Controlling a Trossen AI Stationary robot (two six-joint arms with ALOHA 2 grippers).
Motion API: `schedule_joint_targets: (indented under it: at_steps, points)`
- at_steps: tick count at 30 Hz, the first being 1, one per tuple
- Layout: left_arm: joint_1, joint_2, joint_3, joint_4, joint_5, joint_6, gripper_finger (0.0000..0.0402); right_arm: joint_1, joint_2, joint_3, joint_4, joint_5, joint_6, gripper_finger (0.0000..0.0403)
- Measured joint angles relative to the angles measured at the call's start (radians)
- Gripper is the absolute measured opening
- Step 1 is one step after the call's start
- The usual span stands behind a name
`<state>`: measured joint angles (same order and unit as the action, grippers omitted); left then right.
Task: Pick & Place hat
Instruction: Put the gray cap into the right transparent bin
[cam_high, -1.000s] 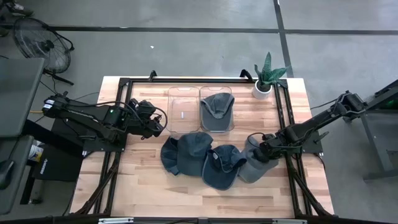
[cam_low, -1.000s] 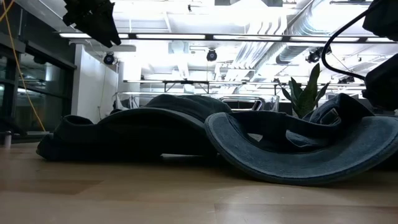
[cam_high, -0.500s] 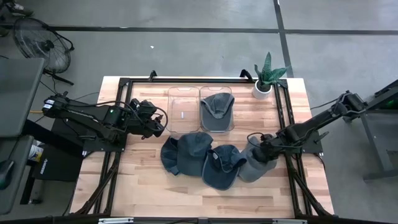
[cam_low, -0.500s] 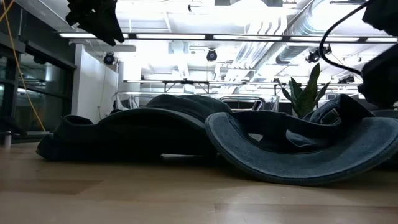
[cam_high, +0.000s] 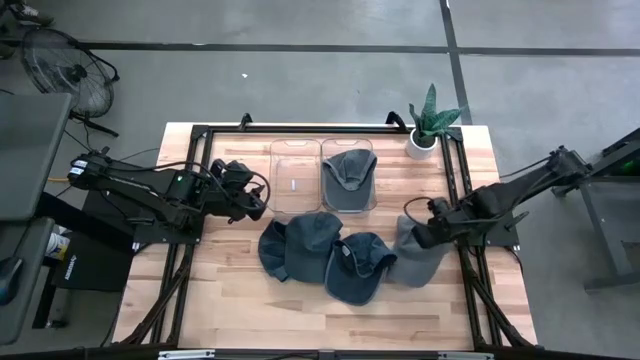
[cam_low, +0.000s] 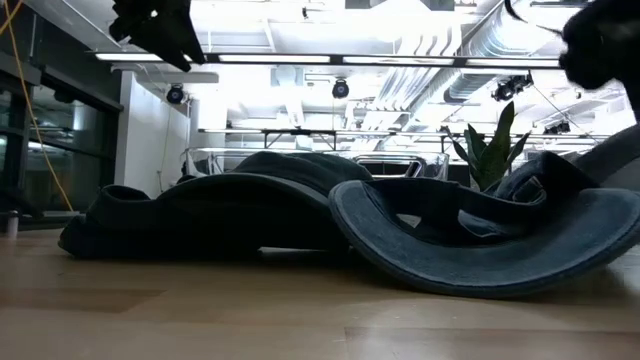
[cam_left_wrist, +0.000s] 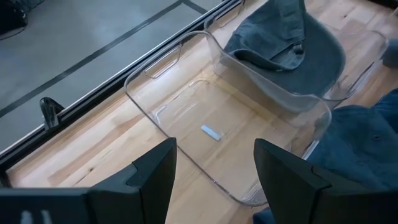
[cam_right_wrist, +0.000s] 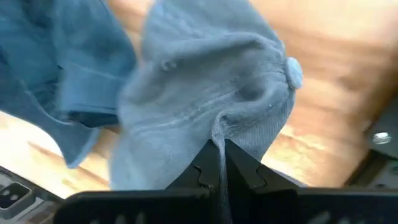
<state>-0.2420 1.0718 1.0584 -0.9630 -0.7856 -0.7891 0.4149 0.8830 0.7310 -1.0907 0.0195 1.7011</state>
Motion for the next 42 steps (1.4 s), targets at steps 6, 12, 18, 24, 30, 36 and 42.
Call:
schedule_joint_targets:
  at_steps: [6, 12, 18, 24, 30, 36, 42]
  points:
    - [0.000, 0.000, 0.000, 0.056, 0.013, 0.001, 0.0211, 0.000, 0.000, 0.182, -0.197, 0.136, -0.043, 0.0001]
    - [0.000, 0.000, 0.000, 0.196, 0.040, 0.076, 0.0211, 0.000, 0.000, 0.305, -0.258, 0.290, -0.125, 0.0000]
    - [0.000, 0.000, 0.000, 0.327, 0.043, 0.112, 0.0211, 0.000, 0.000, 0.364, -0.257, 0.405, -0.207, 0.0000]
    - [0.001, 0.028, 0.002, 0.420, 0.034, 0.106, 0.0211, -0.003, 0.000, 0.397, -0.208, 0.509, -0.301, 0.0000]
    - [0.001, 0.101, 0.001, 0.579, 0.035, 0.111, 0.0211, -0.018, -0.001, 0.424, -0.118, 0.590, -0.444, 0.0000]
    - [0.020, 0.200, 0.000, 0.757, 0.065, 0.107, 0.0211, -0.045, -0.001, 0.477, -0.004, 0.657, -0.639, 0.0000]
    - [0.094, 0.265, 0.001, 0.939, 0.235, 0.101, 0.0211, -0.076, -0.001, 0.529, 0.124, 0.669, -0.851, 0.0000]
